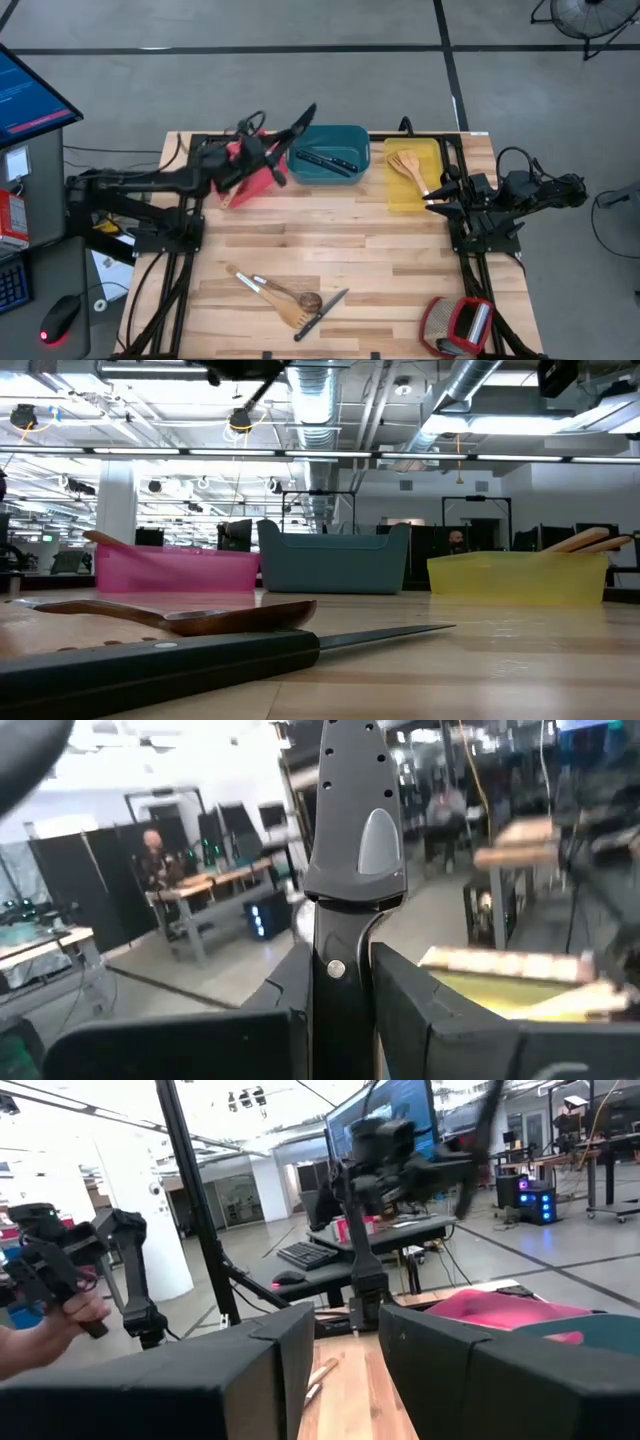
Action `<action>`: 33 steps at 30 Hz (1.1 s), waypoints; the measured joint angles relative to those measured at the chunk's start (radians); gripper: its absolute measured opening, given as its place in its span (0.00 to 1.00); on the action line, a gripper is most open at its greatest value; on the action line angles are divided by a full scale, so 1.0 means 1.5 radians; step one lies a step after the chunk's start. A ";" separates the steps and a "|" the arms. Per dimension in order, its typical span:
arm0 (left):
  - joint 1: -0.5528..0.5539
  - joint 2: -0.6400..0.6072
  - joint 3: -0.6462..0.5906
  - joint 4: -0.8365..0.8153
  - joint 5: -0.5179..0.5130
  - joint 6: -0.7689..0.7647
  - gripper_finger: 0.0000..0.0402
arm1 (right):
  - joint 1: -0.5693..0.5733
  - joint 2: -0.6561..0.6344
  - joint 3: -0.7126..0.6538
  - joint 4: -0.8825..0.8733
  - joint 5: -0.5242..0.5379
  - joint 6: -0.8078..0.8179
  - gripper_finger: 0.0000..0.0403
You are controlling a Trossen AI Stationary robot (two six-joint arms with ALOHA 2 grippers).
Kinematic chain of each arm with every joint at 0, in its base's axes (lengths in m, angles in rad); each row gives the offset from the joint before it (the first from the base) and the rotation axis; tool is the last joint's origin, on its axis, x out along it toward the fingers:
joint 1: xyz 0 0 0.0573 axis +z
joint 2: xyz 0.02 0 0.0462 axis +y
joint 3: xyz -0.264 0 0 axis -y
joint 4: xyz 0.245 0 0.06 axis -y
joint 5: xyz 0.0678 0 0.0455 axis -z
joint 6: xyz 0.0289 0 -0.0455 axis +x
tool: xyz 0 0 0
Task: Pick & Place Kitchen Items
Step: Put the black knife into the blue bin
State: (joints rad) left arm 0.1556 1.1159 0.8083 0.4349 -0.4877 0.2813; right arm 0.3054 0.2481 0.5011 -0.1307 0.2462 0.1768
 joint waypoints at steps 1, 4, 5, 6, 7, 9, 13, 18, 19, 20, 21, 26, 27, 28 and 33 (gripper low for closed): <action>0.019 0.015 0.015 -0.021 0.016 0.000 0.12 | 0.000 0.000 0.000 0.000 0.000 0.000 0.31; 0.071 0.071 0.061 -0.085 0.057 0.001 0.12 | 0.000 0.000 0.000 -0.003 0.000 0.000 0.31; 0.087 0.089 0.072 -0.107 0.072 0.001 0.12 | 0.000 0.000 0.000 -0.005 0.000 0.000 0.31; 0.101 0.109 0.081 -0.124 0.083 0.001 0.12 | 0.000 0.000 0.000 -0.006 0.000 0.000 0.31; 0.112 0.129 0.090 -0.134 0.095 0.001 0.12 | 0.000 0.000 0.000 -0.009 0.000 0.000 0.31; 0.133 0.169 0.098 -0.152 0.118 -0.001 0.12 | 0.000 0.000 0.000 -0.015 -0.001 0.000 0.31; 0.156 0.246 0.101 -0.154 0.143 -0.008 0.12 | 0.000 0.000 0.000 -0.025 -0.001 0.000 0.31; 0.164 0.322 0.101 -0.154 0.164 -0.018 0.12 | 0.000 0.000 0.000 -0.030 -0.001 0.000 0.31; 0.164 0.332 0.101 -0.153 0.165 -0.019 0.12 | 0.000 0.000 0.000 -0.031 -0.001 0.000 0.31; 0.164 0.341 0.101 -0.147 0.166 -0.019 0.12 | 0.000 0.000 0.000 -0.032 -0.001 0.000 0.31; 0.164 0.348 0.101 -0.144 0.166 -0.018 0.12 | 0.000 0.000 0.000 -0.033 -0.001 0.000 0.31; 0.170 0.375 0.101 -0.102 0.168 -0.019 0.12 | 0.000 0.000 0.000 -0.034 0.001 0.000 0.31; 0.174 0.381 0.101 -0.098 0.175 -0.019 0.12 | 0.000 0.000 0.000 -0.034 0.004 0.000 0.31; 0.177 0.388 0.101 -0.092 0.182 -0.021 0.12 | 0.000 0.000 0.000 -0.034 0.006 0.000 0.31; 0.189 0.436 0.125 -0.090 0.205 -0.023 0.12 | 0.000 0.000 0.000 -0.034 0.011 0.000 0.31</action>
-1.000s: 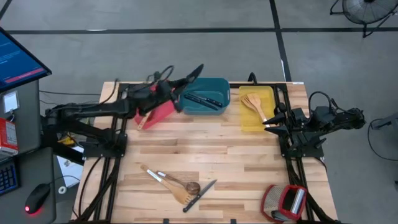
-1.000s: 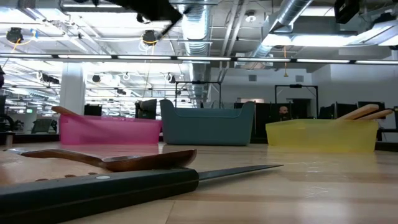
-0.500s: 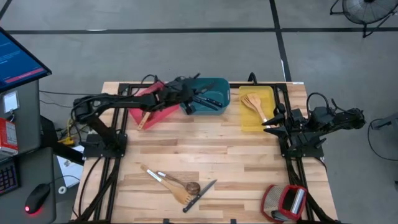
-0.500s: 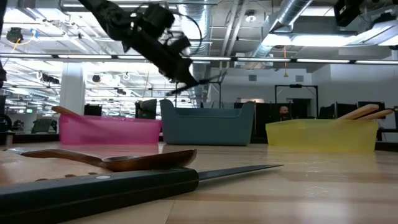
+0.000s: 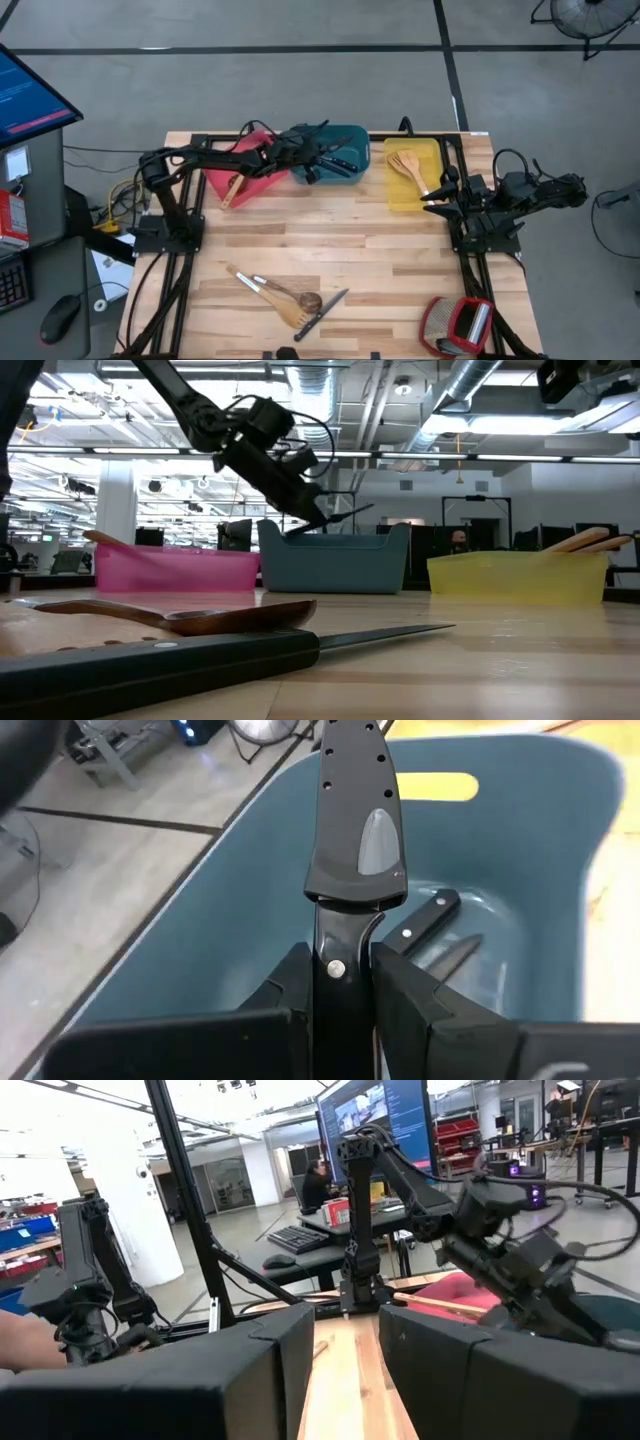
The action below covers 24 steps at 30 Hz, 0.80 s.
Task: Pick & Place Kitchen Items
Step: Put the black knife into the blue bin
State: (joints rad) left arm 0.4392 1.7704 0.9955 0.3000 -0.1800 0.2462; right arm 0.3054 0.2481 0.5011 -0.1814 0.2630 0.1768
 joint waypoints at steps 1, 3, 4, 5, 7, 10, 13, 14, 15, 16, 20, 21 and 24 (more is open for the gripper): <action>0.000 0.009 0.007 0.000 0.001 -0.002 0.12 | 0.000 0.000 0.000 0.000 0.000 0.000 0.31; 0.000 0.028 0.026 -0.002 0.004 -0.009 0.12 | 0.000 0.000 0.000 0.000 0.000 0.000 0.31; 0.000 0.035 0.034 -0.001 0.010 -0.010 0.12 | 0.000 0.000 0.000 -0.001 0.000 0.000 0.31; -0.001 0.043 0.042 -0.001 0.016 -0.011 0.12 | 0.000 0.000 0.000 -0.001 0.000 0.000 0.31; -0.001 0.056 0.054 -0.006 0.021 -0.012 0.12 | 0.000 0.000 0.000 -0.002 0.000 0.000 0.31; 0.000 0.070 0.064 -0.024 0.021 -0.012 0.12 | 0.000 0.000 0.000 -0.010 0.000 0.000 0.31; 0.008 0.075 0.065 -0.038 0.021 -0.012 0.12 | 0.000 0.000 0.000 -0.016 0.000 0.000 0.31; 0.011 0.075 0.065 -0.042 0.021 -0.012 0.12 | 0.000 0.000 0.000 -0.017 0.000 0.000 0.31; 0.014 0.075 0.065 -0.047 0.021 -0.012 0.12 | 0.000 0.000 0.000 -0.017 0.000 0.000 0.31; 0.017 0.075 0.065 -0.052 0.021 -0.012 0.12 | 0.000 0.000 0.000 -0.018 0.000 0.000 0.31; 0.027 0.075 0.065 -0.062 0.032 -0.024 0.12 | 0.000 0.000 0.000 -0.019 0.000 0.000 0.31; 0.028 0.075 0.065 -0.062 0.038 -0.029 0.12 | 0.000 0.000 0.000 -0.019 0.000 0.000 0.31; 0.028 0.075 0.065 -0.062 0.038 -0.033 0.12 | 0.000 0.000 0.000 -0.019 0.000 0.000 0.31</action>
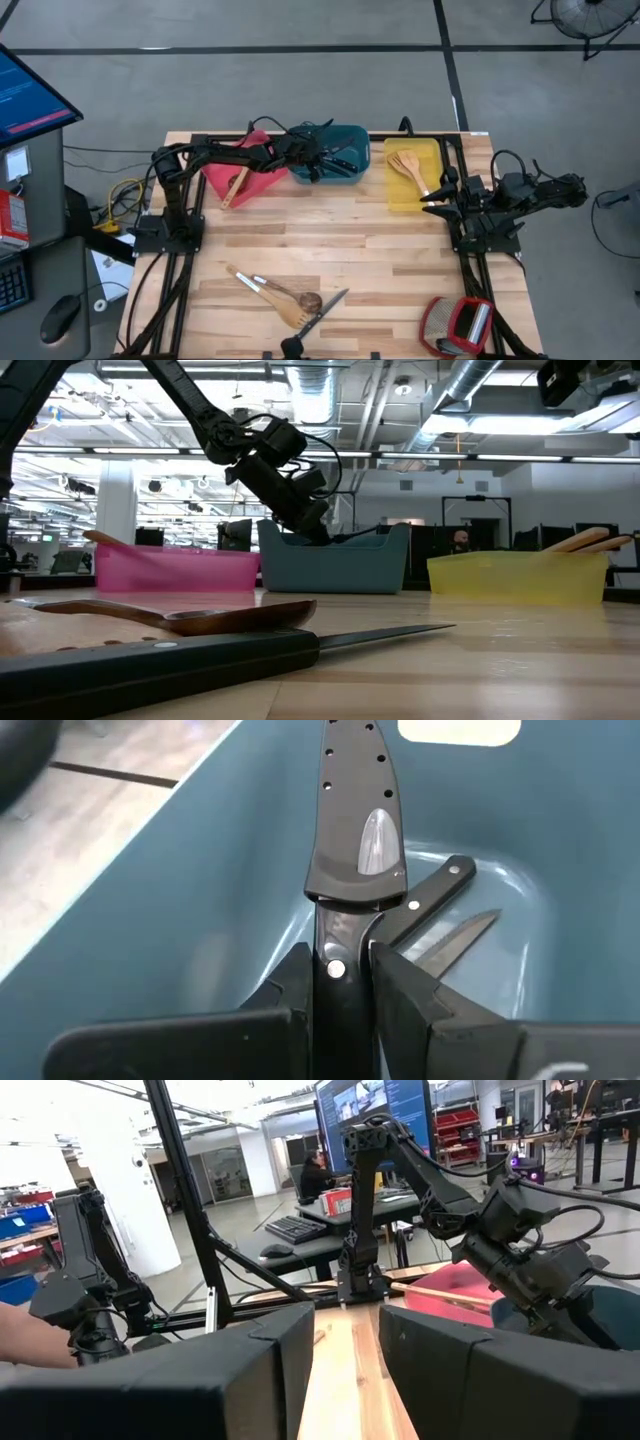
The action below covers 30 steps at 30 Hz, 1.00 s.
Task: Pick & Place Kitchen Items
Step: Put the black knife into the blue bin
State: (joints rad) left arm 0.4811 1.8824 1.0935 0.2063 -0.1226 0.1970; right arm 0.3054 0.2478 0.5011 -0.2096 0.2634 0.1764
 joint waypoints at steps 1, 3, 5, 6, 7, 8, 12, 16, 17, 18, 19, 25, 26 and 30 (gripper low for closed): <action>0.000 0.000 0.000 0.000 0.000 -0.001 0.12 | 0.000 0.000 0.000 0.000 0.000 0.000 0.31; -0.001 0.002 0.000 0.000 0.000 -0.012 0.12 | 0.000 0.000 0.000 0.000 0.000 0.000 0.31; -0.002 0.011 0.000 0.001 0.000 -0.014 0.12 | 0.000 0.000 0.000 0.000 0.000 0.000 0.31; -0.002 0.018 0.000 -0.004 0.000 -0.014 0.12 | 0.000 0.000 0.000 0.000 0.000 0.000 0.31; -0.002 0.027 0.000 -0.002 0.000 -0.015 0.12 | 0.000 0.000 0.000 0.000 0.000 0.000 0.31; -0.002 0.034 0.000 -0.006 0.001 -0.017 0.12 | 0.000 0.000 0.000 0.000 0.000 0.000 0.31; -0.002 0.044 -0.001 -0.006 0.001 -0.047 0.12 | 0.000 0.000 0.000 0.000 0.000 0.000 0.31; -0.002 0.036 -0.001 -0.006 0.000 -0.048 0.12 | 0.000 0.000 0.000 -0.001 0.000 0.000 0.31; -0.001 0.036 0.000 -0.002 0.000 -0.048 0.12 | 0.000 0.000 0.000 -0.003 0.000 0.000 0.31; -0.001 0.036 0.000 -0.001 0.000 -0.048 0.12 | 0.000 0.000 0.000 -0.005 0.000 0.000 0.31; -0.001 0.036 0.000 -0.005 0.003 -0.048 0.12 | 0.000 0.000 0.000 -0.009 0.000 0.000 0.31; -0.001 0.046 -0.001 -0.006 0.018 -0.049 0.18 | 0.000 0.000 0.000 -0.015 0.000 0.000 0.31; -0.001 0.046 -0.001 -0.006 0.018 -0.050 0.20 | 0.000 0.000 0.000 -0.015 0.000 0.000 0.31; -0.001 0.046 -0.001 -0.005 0.018 -0.050 0.23 | 0.000 0.000 0.000 -0.015 0.000 0.000 0.31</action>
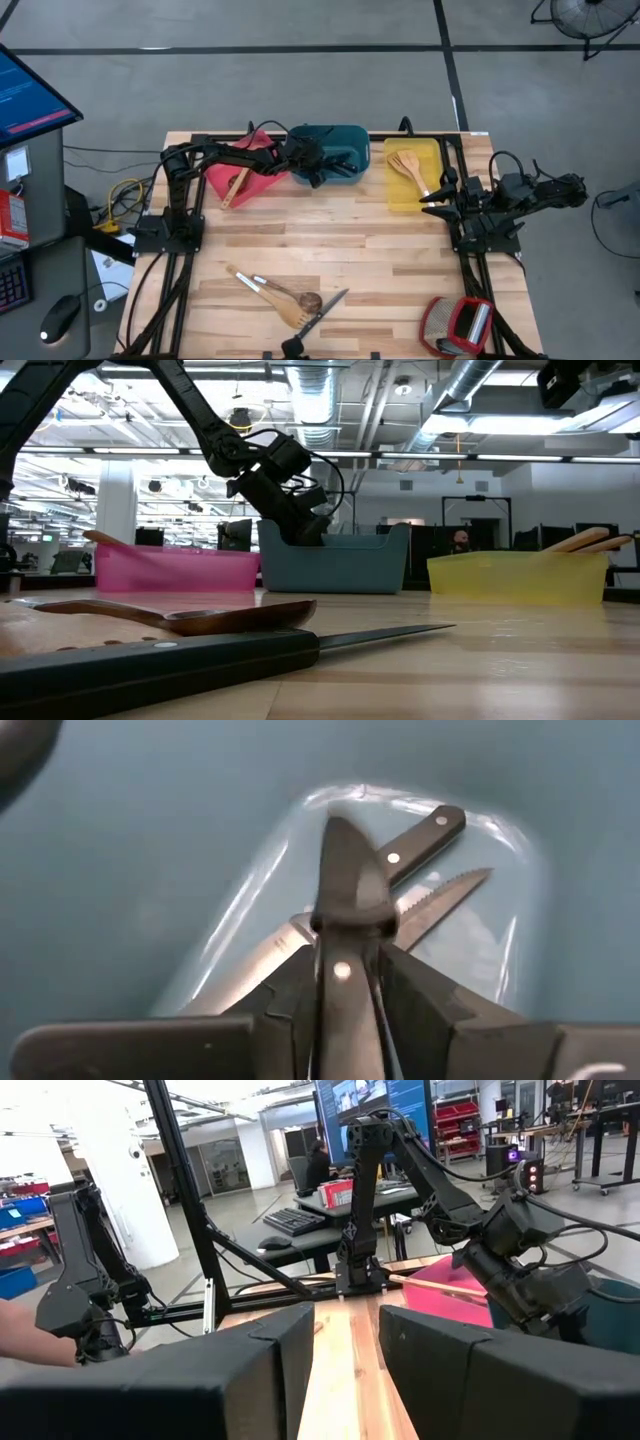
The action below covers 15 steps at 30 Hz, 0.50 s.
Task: Pick & Place Kitchen Items
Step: Put the black knife into the blue bin, then put the wooden serving spoon into the red bin
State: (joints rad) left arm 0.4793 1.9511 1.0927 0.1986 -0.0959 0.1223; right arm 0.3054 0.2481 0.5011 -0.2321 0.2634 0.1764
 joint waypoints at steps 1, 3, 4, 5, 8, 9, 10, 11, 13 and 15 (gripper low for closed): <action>0.000 0.000 0.000 0.000 0.000 0.000 0.24 | 0.000 0.000 0.000 0.000 0.000 0.000 0.31; 0.000 0.000 0.000 0.000 0.000 0.005 0.27 | 0.000 0.000 0.000 0.000 0.000 0.000 0.31; 0.000 0.000 0.000 0.001 0.004 0.010 0.28 | 0.000 0.000 0.000 0.000 0.000 0.000 0.31; 0.000 -0.001 0.000 0.001 0.012 0.015 0.30 | 0.000 0.000 0.000 0.000 0.000 0.001 0.31; -0.004 -0.029 -0.001 -0.005 0.037 0.017 0.38 | 0.000 0.000 0.000 0.000 0.000 0.015 0.31; -0.007 -0.049 -0.001 -0.007 0.047 0.017 0.41 | 0.000 0.000 0.000 0.000 0.000 0.020 0.31; -0.013 -0.074 -0.001 -0.010 0.060 0.017 0.44 | 0.000 0.000 0.000 0.000 0.000 0.023 0.31; -0.019 -0.103 -0.001 -0.018 0.075 0.017 0.47 | 0.000 0.000 0.000 0.000 0.000 0.028 0.31; -0.035 -0.167 0.000 -0.048 0.106 0.017 0.52 | 0.000 0.000 0.000 0.000 0.000 0.034 0.31; -0.059 -0.244 0.000 -0.095 0.146 0.017 0.56 | 0.000 0.000 0.000 0.000 0.000 0.039 0.31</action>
State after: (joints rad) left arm 0.3912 1.5847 1.0924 0.0557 0.1227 0.1482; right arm 0.3054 0.2478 0.5011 -0.2317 0.2634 0.2349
